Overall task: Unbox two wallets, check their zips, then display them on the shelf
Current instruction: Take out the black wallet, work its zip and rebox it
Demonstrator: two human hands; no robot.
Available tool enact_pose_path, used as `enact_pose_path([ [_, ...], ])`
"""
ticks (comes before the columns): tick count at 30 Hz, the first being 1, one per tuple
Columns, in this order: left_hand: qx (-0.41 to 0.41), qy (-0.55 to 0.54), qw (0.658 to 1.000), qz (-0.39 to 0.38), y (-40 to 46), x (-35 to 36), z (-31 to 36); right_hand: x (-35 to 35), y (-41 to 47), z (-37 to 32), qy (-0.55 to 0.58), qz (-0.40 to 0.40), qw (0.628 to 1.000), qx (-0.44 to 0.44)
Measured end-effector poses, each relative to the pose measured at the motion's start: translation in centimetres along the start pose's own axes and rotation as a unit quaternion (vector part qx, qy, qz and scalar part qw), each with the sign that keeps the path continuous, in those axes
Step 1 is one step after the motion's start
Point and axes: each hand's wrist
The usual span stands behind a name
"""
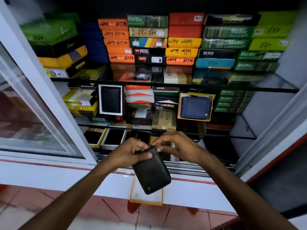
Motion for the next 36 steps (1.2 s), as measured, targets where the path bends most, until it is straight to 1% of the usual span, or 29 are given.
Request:
enact_pose_path([
  [2, -0.003, 0.001, 1.0, -0.015, 0.1, -0.4, 0.5, -0.5, -0.2, 0.1, -0.005, 0.009, 1.0, -0.003],
  [5, -0.028, -0.028, 0.999, -0.025, 0.2, -1.1, 0.9, -1.2, -0.5, -0.3, -0.066, 0.024, 0.997, -0.036],
  [8, -0.055, -0.072, 0.996, -0.013, 0.2, -2.4, 0.5, -2.1, -1.0, -0.8, -0.117, 0.018, 0.991, -0.065],
  [11, -0.084, -0.168, 0.981, 0.035, 0.0, -3.8, -0.8, -3.6, -2.0, -0.9, -0.108, 0.044, 0.993, -0.01],
  [13, -0.112, -0.24, 0.963, 0.058, 0.1, -3.9, -1.7, -4.2, -2.5, -1.4, -0.082, 0.082, 0.993, 0.025],
  [15, -0.133, -0.311, 0.938, 0.076, 0.3, -2.8, -1.7, -4.3, -2.6, -2.4, -0.078, 0.133, 0.987, 0.054],
  [17, -0.159, -0.39, 0.902, 0.097, 0.5, -1.5, -1.0, -3.7, -2.5, -3.7, -0.081, 0.186, 0.975, 0.084],
  [19, -0.171, -0.47, 0.858, 0.113, 1.0, -0.7, -0.6, -2.8, -2.5, -5.2, -0.083, 0.237, 0.962, 0.109],
  [22, -0.173, -0.553, 0.805, 0.125, 1.5, 0.6, 0.5, -0.8, -2.5, -7.0, -0.12, 0.313, 0.935, 0.114],
  [24, -0.174, -0.593, 0.777, 0.116, 1.8, 1.6, 1.3, 0.9, -2.3, -7.5, -0.146, 0.329, 0.926, 0.109],
  [26, -0.168, -0.626, 0.755, 0.103, 1.9, 2.2, 2.2, 2.5, -2.2, -7.7, -0.189, 0.323, 0.921, 0.108],
  [29, -0.153, -0.655, 0.734, 0.096, 1.9, 2.3, 3.3, 3.8, -2.3, -7.6, -0.215, 0.327, 0.914, 0.11],
  [32, -0.151, -0.66, 0.728, 0.11, 2.1, 2.2, 2.8, 3.4, -2.4, -7.0, -0.224, 0.342, 0.906, 0.111],
  [36, -0.155, -0.665, 0.717, 0.137, 2.0, 2.3, 2.2, 2.4, -2.3, -6.2, -0.266, 0.339, 0.9, 0.071],
])
Point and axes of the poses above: each hand's wrist, its own y-axis towards the middle knuckle, its own x-axis out of the palm, z = x × y, and after that the axes turned 4 degrees about z, right-handed
